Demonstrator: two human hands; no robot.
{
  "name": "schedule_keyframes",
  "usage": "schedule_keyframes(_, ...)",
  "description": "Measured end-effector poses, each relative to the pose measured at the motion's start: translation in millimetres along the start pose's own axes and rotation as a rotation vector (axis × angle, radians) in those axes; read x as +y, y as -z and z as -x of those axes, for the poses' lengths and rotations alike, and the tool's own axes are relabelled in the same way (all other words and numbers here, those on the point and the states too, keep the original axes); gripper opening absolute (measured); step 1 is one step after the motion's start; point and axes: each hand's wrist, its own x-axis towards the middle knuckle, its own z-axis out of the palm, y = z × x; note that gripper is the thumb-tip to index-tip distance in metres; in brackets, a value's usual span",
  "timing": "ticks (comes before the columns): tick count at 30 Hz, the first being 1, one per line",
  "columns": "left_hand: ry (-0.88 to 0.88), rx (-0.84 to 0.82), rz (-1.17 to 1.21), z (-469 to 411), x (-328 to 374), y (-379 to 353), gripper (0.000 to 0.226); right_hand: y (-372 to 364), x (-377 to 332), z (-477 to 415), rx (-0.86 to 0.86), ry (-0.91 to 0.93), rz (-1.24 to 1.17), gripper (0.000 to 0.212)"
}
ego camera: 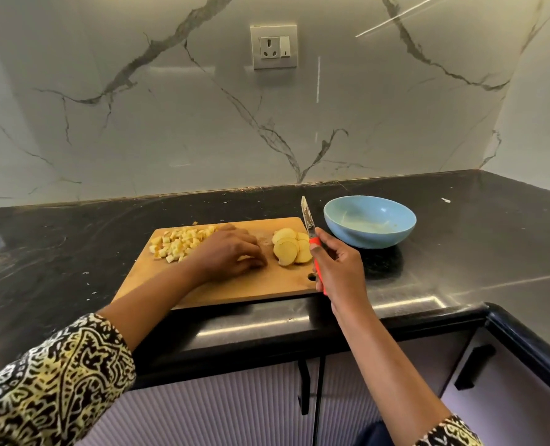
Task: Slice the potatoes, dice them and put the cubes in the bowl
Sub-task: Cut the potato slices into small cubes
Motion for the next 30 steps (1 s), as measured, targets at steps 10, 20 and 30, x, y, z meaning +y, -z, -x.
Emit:
schedule_keyframes(10, 0.305, 0.205, 0.033, -1.1, -16.5, 12.1, 0.029, 0.4, -2.6, 3.4, -0.005, -0.002, -0.033, 0.037)
schedule_keyframes(20, 0.204, -0.174, 0.044, -48.0, 23.6, -1.5, 0.052, 2.9, -8.1, 5.2, 0.025, -0.050, -0.125, 0.034)
schedule_keyframes(30, 0.439, 0.062, 0.425, -12.0, 18.7, 15.1, 0.015, 0.6, -4.3, 5.0, -0.005, 0.002, -0.024, 0.036)
